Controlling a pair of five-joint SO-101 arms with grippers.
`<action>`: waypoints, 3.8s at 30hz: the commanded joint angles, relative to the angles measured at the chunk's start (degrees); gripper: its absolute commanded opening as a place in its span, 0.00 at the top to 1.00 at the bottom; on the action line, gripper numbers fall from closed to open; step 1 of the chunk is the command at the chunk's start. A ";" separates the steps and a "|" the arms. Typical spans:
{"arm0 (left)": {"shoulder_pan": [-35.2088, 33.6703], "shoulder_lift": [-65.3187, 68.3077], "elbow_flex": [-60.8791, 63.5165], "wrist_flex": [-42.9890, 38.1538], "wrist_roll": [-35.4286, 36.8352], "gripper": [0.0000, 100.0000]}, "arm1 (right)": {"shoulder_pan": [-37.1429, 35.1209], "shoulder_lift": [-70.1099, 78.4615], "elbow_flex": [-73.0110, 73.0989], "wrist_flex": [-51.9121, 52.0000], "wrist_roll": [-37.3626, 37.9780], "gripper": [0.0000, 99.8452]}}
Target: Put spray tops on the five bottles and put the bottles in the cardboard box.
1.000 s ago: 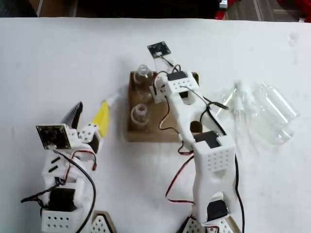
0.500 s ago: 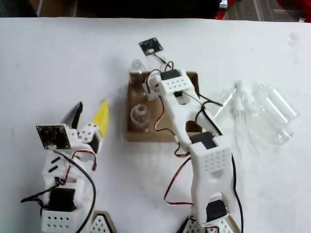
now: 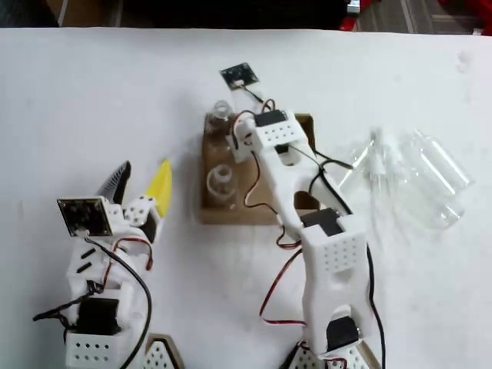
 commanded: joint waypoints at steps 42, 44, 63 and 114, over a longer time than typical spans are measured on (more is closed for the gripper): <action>0.66 -0.66 0.62 -1.76 -0.53 0.78 | 43.03 -34.07 -2.29 28.09 20.13 0.98; 0.66 -0.66 0.62 -1.76 -0.53 0.78 | 42.77 -31.69 -2.46 28.00 24.26 0.98; 2.95 -0.66 1.05 -1.76 -4.13 0.78 | 35.82 -1.80 -32.35 32.92 -1.32 0.91; 2.86 -0.66 0.35 -1.76 -4.48 0.78 | 30.64 15.52 -42.99 30.55 -15.56 0.98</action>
